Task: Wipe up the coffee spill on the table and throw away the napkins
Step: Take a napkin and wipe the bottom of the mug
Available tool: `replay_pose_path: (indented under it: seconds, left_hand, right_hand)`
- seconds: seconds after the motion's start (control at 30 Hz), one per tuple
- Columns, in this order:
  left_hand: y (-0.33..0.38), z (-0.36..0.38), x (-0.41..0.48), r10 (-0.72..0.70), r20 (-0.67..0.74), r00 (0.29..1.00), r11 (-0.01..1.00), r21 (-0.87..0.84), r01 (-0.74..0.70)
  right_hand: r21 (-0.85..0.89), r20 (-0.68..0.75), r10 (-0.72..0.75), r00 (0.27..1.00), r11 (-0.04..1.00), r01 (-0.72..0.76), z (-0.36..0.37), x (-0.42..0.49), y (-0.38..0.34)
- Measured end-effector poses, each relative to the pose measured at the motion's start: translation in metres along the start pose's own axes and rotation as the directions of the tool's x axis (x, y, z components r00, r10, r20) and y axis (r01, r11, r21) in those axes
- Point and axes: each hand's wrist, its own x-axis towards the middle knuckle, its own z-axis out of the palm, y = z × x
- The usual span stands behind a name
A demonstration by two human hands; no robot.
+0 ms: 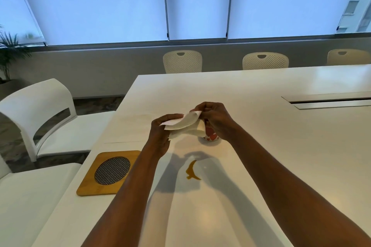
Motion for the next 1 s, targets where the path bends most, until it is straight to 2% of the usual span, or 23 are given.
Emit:
replay_pose_path:
  seconds: [0.07,0.13,0.2,0.23,0.27,0.33,0.43,0.5,0.63,0.67,0.73,0.8,0.87,0.93,1.0]
  left_hand:
    - [0.001,0.001,-0.002,0.051,-0.005,0.999,0.999,-0.002,-0.051]
    - [0.001,0.002,0.001,0.084,-0.090,0.992,0.996,-0.018,-0.086]
    - [0.000,0.003,0.005,0.134,-0.150,0.980,0.991,0.002,-0.135]
    - [-0.001,0.003,0.007,0.170,-0.152,0.974,0.985,0.040,-0.166]
    - [-0.002,0.004,0.008,0.212,-0.139,0.967,0.974,0.106,-0.198]
    - [-0.006,0.004,0.011,0.280,-0.084,0.956,0.919,0.311,-0.242]
    - [-0.003,-0.001,0.015,0.281,0.035,0.959,0.769,0.590,-0.247]
    - [0.006,-0.008,0.014,0.191,0.088,0.978,0.753,0.626,-0.204]
    - [0.027,-0.014,0.008,0.023,0.220,0.975,0.785,0.600,-0.154]
    - [0.029,-0.008,0.007,-0.017,0.236,0.972,0.758,0.637,-0.142]
    - [0.028,0.009,0.007,-0.047,0.268,0.962,0.635,0.751,-0.178]
    - [0.018,0.032,0.008,-0.007,0.357,0.934,0.539,0.788,-0.297]
    - [0.003,0.050,0.010,0.031,0.392,0.919,0.507,0.787,-0.352]
    - [-0.011,0.059,0.013,0.114,0.335,0.935,0.502,0.793,-0.345]
    - [-0.018,0.059,0.016,0.284,0.243,0.927,0.496,0.790,-0.359]
  right_hand:
    - [0.076,-0.012,0.053,0.999,0.996,-0.052,0.001,0.000,-0.005]
    - [0.174,0.010,0.207,0.978,0.963,-0.205,-0.001,0.001,-0.006]
    - [0.196,0.114,0.343,0.932,0.912,-0.360,-0.005,0.001,-0.007]
    - [0.195,0.169,0.361,0.917,0.900,-0.391,-0.007,0.002,-0.007]
    - [0.187,0.209,0.353,0.912,0.901,-0.392,-0.009,0.002,-0.008]
    - [0.118,0.188,0.319,0.929,0.932,-0.344,-0.012,0.004,-0.013]
    - [-0.098,-0.002,0.285,0.958,0.954,-0.284,-0.012,0.011,-0.019]
    - [-0.237,-0.097,0.229,0.969,0.940,-0.246,-0.012,0.014,-0.021]
    - [-0.446,-0.158,0.110,0.981,0.879,-0.170,-0.011,0.018,-0.026]
    - [-0.471,-0.177,0.089,0.980,0.867,-0.163,-0.010,0.019,-0.028]
    - [-0.508,-0.209,0.043,0.977,0.849,-0.146,-0.005,0.022,-0.031]
    - [-0.542,-0.208,-0.017,0.978,0.835,-0.100,0.000,0.025,-0.034]
    - [-0.554,-0.209,-0.060,0.976,0.830,-0.068,0.004,0.029,-0.037]
    - [-0.548,-0.210,-0.070,0.975,0.835,-0.058,0.008,0.032,-0.039]
    - [-0.540,-0.174,-0.063,0.983,0.840,-0.042,0.011,0.034,-0.039]
